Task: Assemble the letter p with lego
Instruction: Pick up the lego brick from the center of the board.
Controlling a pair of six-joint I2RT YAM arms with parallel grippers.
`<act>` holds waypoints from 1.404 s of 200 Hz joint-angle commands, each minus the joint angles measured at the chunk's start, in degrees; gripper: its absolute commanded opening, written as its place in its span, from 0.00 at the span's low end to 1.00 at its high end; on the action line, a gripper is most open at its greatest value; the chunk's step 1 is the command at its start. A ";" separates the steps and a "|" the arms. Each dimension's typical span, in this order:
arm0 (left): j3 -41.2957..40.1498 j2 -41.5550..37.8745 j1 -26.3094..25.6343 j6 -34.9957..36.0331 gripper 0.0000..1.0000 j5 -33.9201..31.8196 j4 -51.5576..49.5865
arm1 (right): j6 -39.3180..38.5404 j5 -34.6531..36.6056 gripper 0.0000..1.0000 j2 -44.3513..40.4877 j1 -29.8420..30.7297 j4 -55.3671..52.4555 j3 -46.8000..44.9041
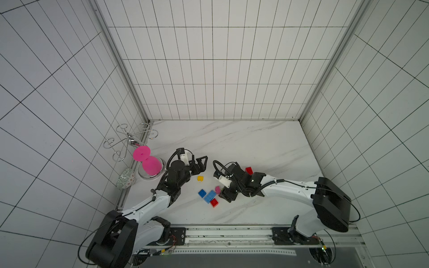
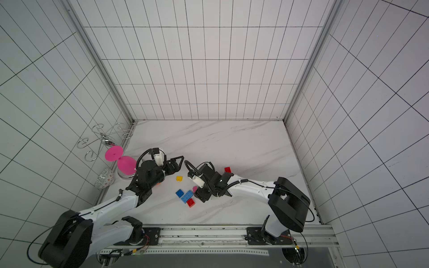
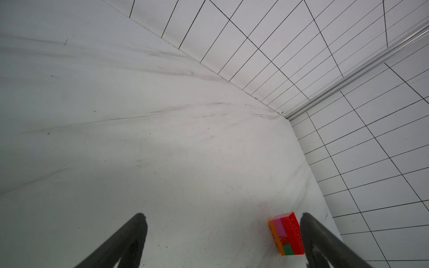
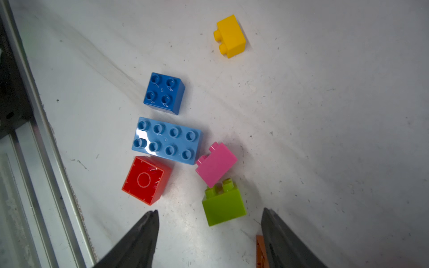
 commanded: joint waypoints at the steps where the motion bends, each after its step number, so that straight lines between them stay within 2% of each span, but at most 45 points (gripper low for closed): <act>1: -0.66 0.06 0.51 -0.86 0.98 0.28 1.47 | 3.13 0.66 0.70 -0.28 2.13 -0.97 1.43; 26: -0.85 0.11 0.94 -1.12 0.98 -0.08 1.28 | 9.90 4.65 0.68 -0.09 6.84 -2.43 2.66; 68: -1.35 0.12 2.09 -1.89 0.98 0.19 1.36 | 18.45 10.85 0.64 6.37 11.38 -6.07 6.15; 111: -1.47 0.09 2.40 -2.15 0.98 0.80 1.49 | 22.14 14.98 0.64 11.61 12.60 -8.78 9.82; 155: -1.53 -0.48 2.52 -2.33 0.98 1.07 1.45 | 23.80 15.26 0.63 13.90 12.62 -9.22 11.72; 187: -1.62 -0.92 2.53 -2.44 0.98 1.33 1.36 | 24.37 15.36 0.58 15.02 12.58 -9.30 12.56; 209: -1.62 -0.95 2.53 -2.44 0.98 1.49 1.36 | 24.44 15.09 0.50 15.81 12.60 -9.33 13.00; 256: -0.93 -0.27 2.53 -2.18 0.98 3.49 1.21 | 25.36 15.63 0.20 15.44 12.61 -10.82 13.96; 281: -0.69 1.10 2.44 -1.30 0.97 6.22 2.95 | 26.92 17.34 0.14 11.05 11.91 -11.80 12.74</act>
